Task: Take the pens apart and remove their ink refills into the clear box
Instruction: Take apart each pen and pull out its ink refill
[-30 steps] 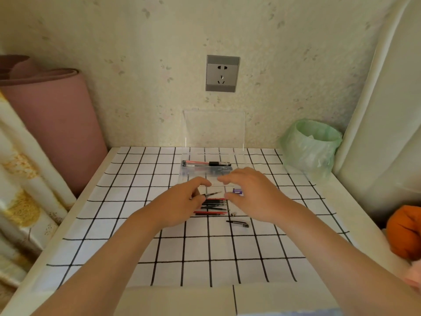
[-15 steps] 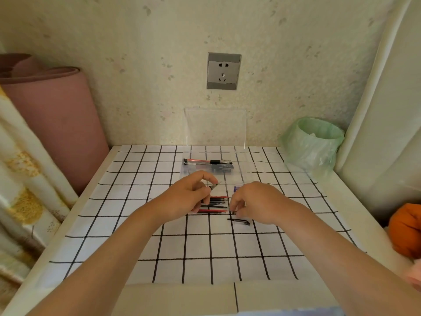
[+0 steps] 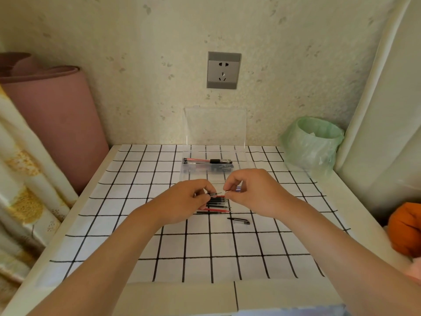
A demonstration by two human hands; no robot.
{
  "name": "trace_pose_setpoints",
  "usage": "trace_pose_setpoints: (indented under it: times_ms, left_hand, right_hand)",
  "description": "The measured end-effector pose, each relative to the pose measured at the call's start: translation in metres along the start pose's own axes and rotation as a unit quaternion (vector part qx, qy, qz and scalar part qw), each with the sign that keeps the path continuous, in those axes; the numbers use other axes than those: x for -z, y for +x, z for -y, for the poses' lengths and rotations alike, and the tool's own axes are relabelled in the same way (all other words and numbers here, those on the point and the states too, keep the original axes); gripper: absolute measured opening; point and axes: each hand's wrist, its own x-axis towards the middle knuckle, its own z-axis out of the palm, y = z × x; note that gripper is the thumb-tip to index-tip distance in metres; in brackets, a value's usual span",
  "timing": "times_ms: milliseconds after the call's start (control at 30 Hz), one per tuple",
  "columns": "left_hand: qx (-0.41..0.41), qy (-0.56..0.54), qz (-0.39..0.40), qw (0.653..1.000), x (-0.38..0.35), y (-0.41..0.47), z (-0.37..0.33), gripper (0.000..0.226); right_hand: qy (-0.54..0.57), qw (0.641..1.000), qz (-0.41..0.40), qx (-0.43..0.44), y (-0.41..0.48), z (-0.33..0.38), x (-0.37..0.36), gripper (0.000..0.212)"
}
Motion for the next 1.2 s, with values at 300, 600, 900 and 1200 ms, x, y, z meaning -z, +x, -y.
trace_pose_setpoints:
  times_ms: [300,600,900,1200]
  left_hand:
    - [-0.005,-0.010,0.007,1.000,0.000,-0.001,-0.002,0.018]
    - [0.021,-0.025,0.027,0.999,0.000,0.001,-0.004,0.011]
    - [0.013,-0.004,0.015,1.000,0.007,-0.001,-0.003,0.009]
    - [-0.001,0.015,0.009,1.000,0.007,0.000,-0.002,0.010]
  right_hand:
    - [0.008,1.000,-0.007,0.015,0.002,0.002,-0.005,0.008]
    - [0.016,1.000,0.008,0.024,0.001,0.006,-0.009,0.009]
    - [0.006,1.000,0.019,0.013,-0.001,0.008,-0.015,0.014]
    - [-0.024,0.999,0.026,0.018,-0.002,0.010,-0.012,0.013]
